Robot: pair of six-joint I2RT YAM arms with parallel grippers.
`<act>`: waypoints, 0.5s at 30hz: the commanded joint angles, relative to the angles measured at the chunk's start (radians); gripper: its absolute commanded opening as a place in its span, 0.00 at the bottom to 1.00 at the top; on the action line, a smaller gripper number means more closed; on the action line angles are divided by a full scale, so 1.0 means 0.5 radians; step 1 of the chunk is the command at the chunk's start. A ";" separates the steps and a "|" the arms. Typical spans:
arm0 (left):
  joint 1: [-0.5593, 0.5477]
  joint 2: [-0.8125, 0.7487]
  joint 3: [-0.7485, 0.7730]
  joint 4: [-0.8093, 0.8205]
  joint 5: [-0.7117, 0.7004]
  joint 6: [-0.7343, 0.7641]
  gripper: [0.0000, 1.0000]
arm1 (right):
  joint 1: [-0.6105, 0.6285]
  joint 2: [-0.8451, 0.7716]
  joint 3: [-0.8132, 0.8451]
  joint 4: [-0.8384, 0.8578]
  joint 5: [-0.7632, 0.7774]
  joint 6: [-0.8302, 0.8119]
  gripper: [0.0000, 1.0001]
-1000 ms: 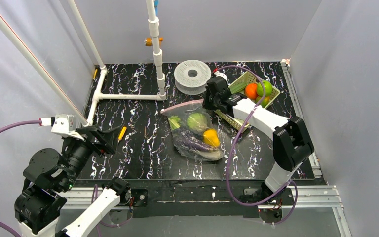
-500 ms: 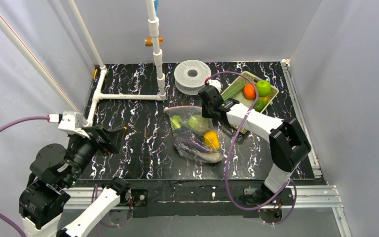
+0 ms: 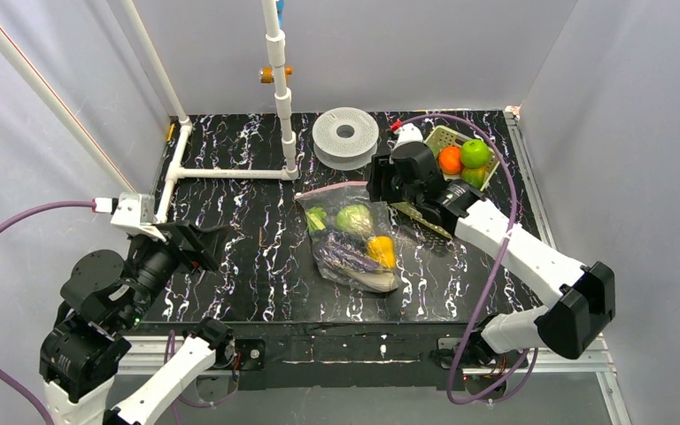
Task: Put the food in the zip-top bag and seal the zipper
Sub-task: Place the zipper food storage bag at the center of the board, then reset both arms
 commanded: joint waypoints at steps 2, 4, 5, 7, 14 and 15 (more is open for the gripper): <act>0.006 0.088 -0.048 0.094 0.087 -0.056 0.80 | 0.024 -0.019 -0.234 0.069 -0.363 0.016 0.64; 0.006 0.099 -0.042 0.094 0.098 -0.059 0.80 | 0.040 -0.014 -0.340 0.110 -0.440 0.059 0.65; 0.007 0.099 -0.041 0.093 0.100 -0.058 0.81 | 0.048 -0.016 -0.394 0.131 -0.476 0.080 0.65; 0.007 0.090 -0.043 0.090 0.095 -0.055 0.81 | 0.073 -0.021 -0.481 0.162 -0.507 0.111 0.65; 0.006 0.082 -0.045 0.086 0.079 -0.061 0.82 | 0.094 -0.118 -0.582 0.135 -0.546 0.122 0.66; 0.007 0.087 -0.042 0.088 0.082 -0.062 0.82 | 0.094 -0.138 -0.553 0.092 -0.532 0.106 0.66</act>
